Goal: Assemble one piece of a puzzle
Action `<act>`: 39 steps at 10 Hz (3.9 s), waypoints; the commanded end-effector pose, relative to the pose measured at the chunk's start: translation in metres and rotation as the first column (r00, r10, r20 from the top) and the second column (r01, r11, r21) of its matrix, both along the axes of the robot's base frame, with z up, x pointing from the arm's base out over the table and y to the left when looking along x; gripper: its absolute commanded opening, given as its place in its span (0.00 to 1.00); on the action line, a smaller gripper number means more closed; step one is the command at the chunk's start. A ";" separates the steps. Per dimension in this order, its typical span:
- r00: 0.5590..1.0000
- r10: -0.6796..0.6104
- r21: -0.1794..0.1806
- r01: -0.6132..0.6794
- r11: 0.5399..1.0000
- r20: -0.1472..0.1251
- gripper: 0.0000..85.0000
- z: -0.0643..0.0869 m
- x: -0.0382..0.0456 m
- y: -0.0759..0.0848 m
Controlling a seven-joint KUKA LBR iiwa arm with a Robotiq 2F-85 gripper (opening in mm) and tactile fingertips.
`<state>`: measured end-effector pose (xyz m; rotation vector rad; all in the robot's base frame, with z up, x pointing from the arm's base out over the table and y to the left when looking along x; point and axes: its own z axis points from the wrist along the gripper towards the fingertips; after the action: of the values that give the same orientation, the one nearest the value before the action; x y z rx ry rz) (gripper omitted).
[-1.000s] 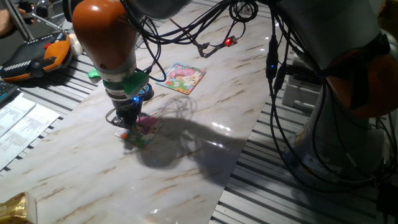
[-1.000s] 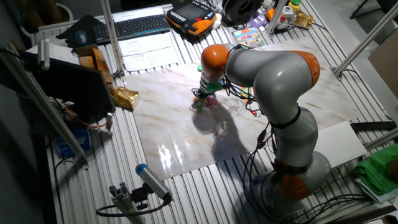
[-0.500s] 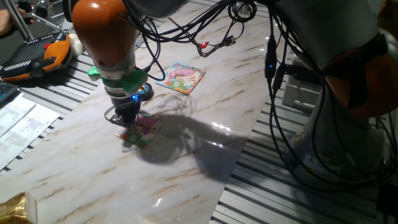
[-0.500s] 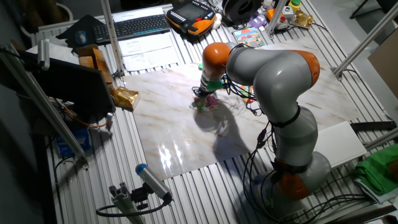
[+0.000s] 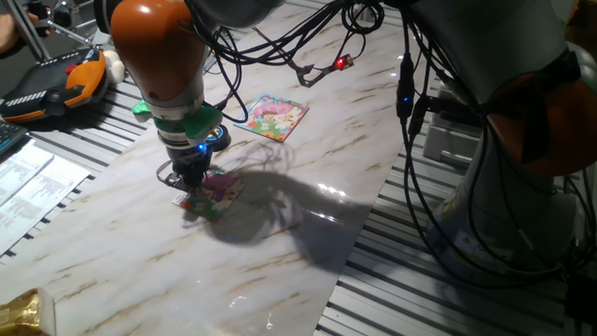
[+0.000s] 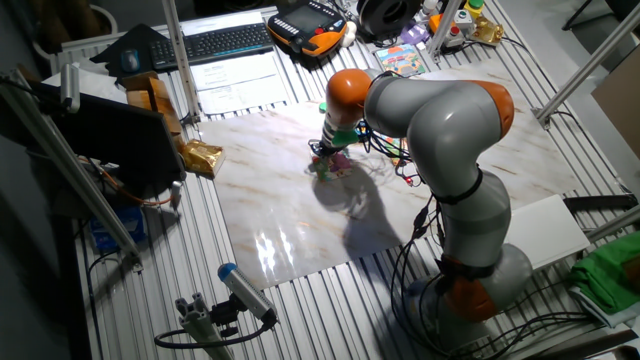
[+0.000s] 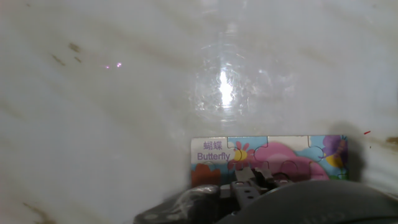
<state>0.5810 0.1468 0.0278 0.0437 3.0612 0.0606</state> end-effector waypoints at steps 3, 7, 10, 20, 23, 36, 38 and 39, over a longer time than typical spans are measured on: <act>1.000 0.000 0.002 0.000 1.000 0.000 0.01 -0.001 0.0001 0.000; 1.000 0.000 0.000 0.000 1.000 0.000 0.01 -0.002 0.0003 0.000; 1.000 0.000 -0.003 0.000 1.000 0.000 0.01 -0.001 -0.0003 0.000; 1.000 -0.020 -0.026 0.020 0.999 0.001 0.01 0.001 -0.0091 0.012; 1.000 -0.018 -0.029 0.019 0.999 0.008 0.01 -0.003 -0.0087 0.013; 1.000 -0.001 -0.027 0.001 1.000 -0.004 0.01 0.014 -0.0124 -0.016; 1.000 -0.012 -0.007 0.012 1.000 -0.013 0.01 0.031 -0.0127 -0.031; 1.000 -0.009 -0.001 0.009 1.000 -0.016 0.01 0.040 -0.0136 -0.042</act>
<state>0.5677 0.1071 0.0677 0.0586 3.0756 0.0580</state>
